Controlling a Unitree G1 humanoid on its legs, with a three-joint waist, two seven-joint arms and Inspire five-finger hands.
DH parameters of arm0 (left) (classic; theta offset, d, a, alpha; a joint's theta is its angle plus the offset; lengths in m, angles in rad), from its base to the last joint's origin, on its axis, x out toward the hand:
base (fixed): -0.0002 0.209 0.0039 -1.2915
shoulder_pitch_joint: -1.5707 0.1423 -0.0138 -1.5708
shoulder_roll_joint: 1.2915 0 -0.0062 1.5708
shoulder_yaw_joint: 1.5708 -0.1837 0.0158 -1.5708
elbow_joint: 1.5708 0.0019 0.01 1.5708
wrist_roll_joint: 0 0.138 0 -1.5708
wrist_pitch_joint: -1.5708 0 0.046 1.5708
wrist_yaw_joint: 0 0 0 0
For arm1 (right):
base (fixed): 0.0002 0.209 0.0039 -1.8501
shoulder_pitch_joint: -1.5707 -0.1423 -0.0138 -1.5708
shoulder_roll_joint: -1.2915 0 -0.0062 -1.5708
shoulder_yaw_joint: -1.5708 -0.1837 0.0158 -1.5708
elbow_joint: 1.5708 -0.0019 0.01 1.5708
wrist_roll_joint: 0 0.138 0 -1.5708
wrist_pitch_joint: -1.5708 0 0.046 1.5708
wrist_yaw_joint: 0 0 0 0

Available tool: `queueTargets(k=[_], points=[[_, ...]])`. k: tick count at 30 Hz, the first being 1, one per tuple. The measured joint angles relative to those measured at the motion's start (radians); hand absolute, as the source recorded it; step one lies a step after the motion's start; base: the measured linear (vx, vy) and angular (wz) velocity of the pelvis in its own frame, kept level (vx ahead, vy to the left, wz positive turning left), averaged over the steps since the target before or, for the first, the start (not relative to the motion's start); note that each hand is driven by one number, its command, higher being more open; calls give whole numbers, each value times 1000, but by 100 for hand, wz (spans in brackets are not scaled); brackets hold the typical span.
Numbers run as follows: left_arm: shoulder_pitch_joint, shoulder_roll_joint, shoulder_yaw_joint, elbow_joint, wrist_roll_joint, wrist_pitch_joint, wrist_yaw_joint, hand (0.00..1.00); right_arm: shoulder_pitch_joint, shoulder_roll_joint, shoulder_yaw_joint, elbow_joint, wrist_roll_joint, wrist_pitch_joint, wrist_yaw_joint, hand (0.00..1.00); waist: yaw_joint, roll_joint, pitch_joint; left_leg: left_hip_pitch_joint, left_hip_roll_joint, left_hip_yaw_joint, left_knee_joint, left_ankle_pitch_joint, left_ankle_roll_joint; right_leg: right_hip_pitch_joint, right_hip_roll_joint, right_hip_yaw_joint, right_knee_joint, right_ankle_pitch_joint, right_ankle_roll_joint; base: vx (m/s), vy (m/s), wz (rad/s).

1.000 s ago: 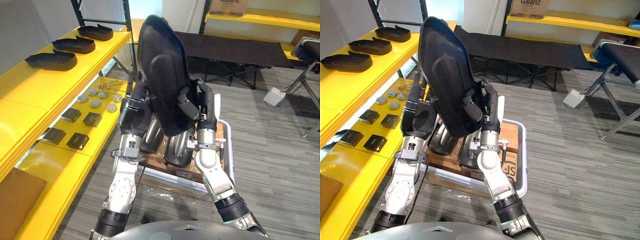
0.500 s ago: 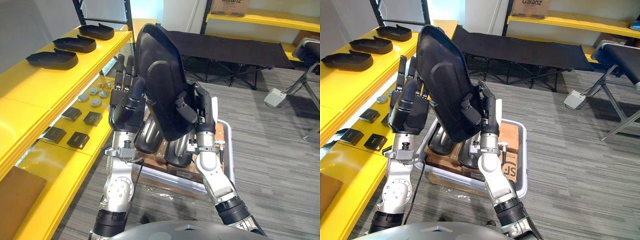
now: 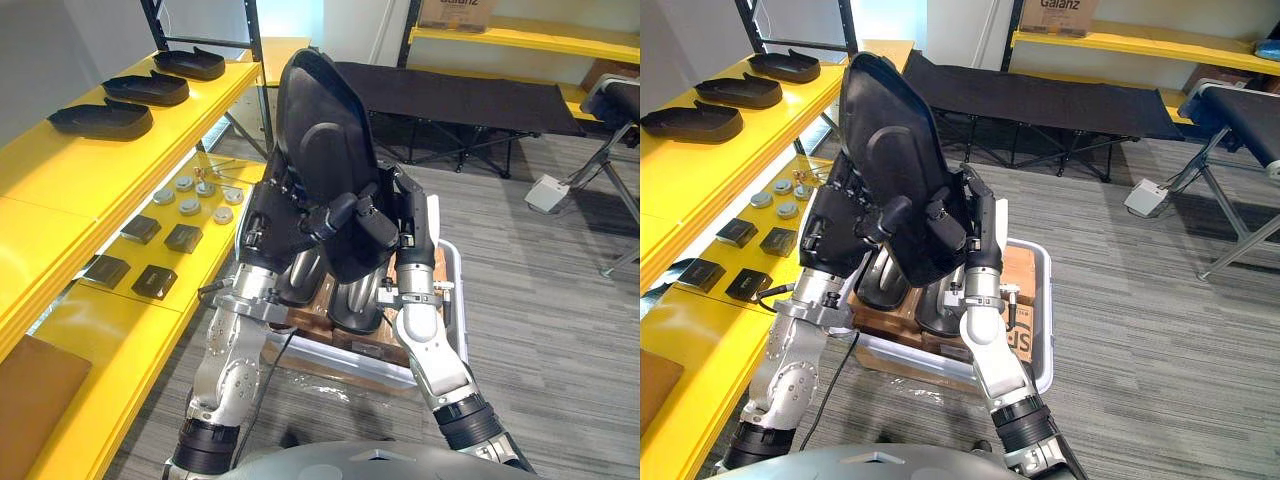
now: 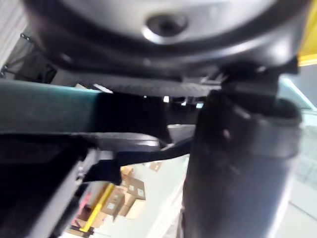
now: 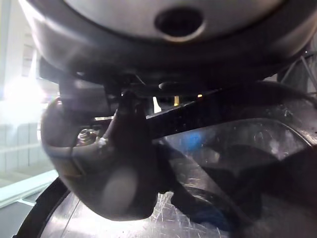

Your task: Walk over and take three plastic housings, then place them on the shelf

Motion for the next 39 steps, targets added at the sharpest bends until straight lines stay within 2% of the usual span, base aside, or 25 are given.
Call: queueTargets(k=[6, 7, 15, 21, 26, 30, 31, 34, 36, 39], points=[[13, 6, -31, 56, 43, 54, 82, 100, -1, 0, 34, 0, 0, 0, 12, 0, 0, 0, 0, 0, 0, -1, 0, 0, 0, 0, 1, -1, 0, 0, 0, 0, 0, 0], [15, 6, -32, 56, 44, 59, 97, 0, -1, 0, 35, 0, 0, 0, 14, 0, 1, 0, 0, 0, 0, -1, 0, 0, 0, 1, 0, -1, 0, 0, 0, 0, 0, 0], [15, 2, -31, 70, 17, 57, 190, 0, -3, 0, 58, 5, 66, 0, 26, 0, 2, 0, 0, 0, 0, -4, 0, 0, 0, 2, 1, -3, 0, 0, 0, 0, 0, 0], [16, -12, 11, 135, -131, 50, 265, 0, 0, 0, 105, 15, 82, -15, 50, 0, -3, 0, 0, 2, 0, -5, -5, 3, 0, 2, 1, -3, 0, 0, 0, 0, 0, 0], [53, -14, 13, 139, -165, 12, 263, 0, 4, 4, 132, 20, 109, -13, 60, 0, 1, -3, -1, 3, -3, -11, -22, 12, 0, 0, 0, -13, 0, 0, 0, -1, 1, 5], [55, -12, 19, 140, -208, 12, 237, 0, 4, 9, 130, 17, 106, -19, 62, 0, 0, -5, -2, 3, -4, -11, -22, 12, 0, 1, -1, -15, 0, 0, 0, 0, 0, 0], [55, -12, 22, 140, -215, 12, 228, 0, 5, 9, 130, 16, 106, -23, 63, 100, 0, -5, -2, 3, -4, -11, -22, 12, 0, 1, -1, -15, 0, 0, 0, 0, 0, 0], [55, -16, 21, 140, -285, 12, 212, 0, 16, 9, 133, -1, 105, -47, 65, 100, -1, -6, -3, 4, -4, -11, -23, 12, 0, 1, -1, -15, 0, -1, -1, 0, 0, 0], [55, -47, 16, 135, -358, 10, 209, 0, 34, 9, 149, -1, 105, -67, 75, 100, -1, -6, -3, 4, -4, -11, -24, 12, 0, 1, -1, -15, 0, -1, -1, 0, 0, 0], [56, -63, 9, 125, -340, -24, 223, 0, 57, 5, 150, 0, 107, -76, 94, 100, -2, -7, -3, 4, -3, -11, -24, 12, 0, 1, -1, -15, 0, -1, -1, 0, 0, 0]])
